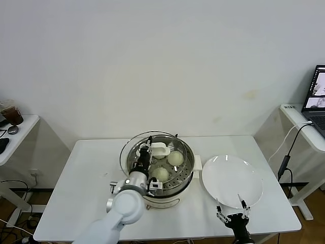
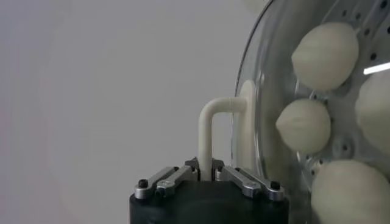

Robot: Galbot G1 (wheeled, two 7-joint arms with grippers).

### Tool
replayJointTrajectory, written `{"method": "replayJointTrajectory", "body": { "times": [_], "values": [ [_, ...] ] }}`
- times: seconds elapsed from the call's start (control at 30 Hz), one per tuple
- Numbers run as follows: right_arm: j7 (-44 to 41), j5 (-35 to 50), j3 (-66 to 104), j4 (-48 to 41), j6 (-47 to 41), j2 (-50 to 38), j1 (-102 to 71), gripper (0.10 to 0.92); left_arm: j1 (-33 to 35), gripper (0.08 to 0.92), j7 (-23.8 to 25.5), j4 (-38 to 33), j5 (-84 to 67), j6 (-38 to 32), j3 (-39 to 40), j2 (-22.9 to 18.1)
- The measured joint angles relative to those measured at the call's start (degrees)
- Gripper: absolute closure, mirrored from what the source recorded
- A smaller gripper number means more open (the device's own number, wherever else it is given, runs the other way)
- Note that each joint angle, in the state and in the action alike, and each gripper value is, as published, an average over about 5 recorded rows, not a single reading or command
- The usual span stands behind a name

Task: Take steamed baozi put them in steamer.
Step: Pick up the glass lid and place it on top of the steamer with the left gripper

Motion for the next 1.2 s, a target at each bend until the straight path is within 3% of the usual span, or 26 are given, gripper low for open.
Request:
{"method": "replayJointTrajectory", "body": {
  "times": [0.97,1.2],
  "values": [
    [0.02,-0.13,-0.22,-0.64,0.27,0.01,-0.04,0.203,0.94,0.820,-0.94,3.43,2.30,0.23,2.13,-4.29],
    [-0.02,-0.13,-0.23,-0.65,0.22,0.01,0.13,0.203,2.41,0.662,-1.97,2.14,0.78,-0.04,1.12,-4.18]
  ]
}}
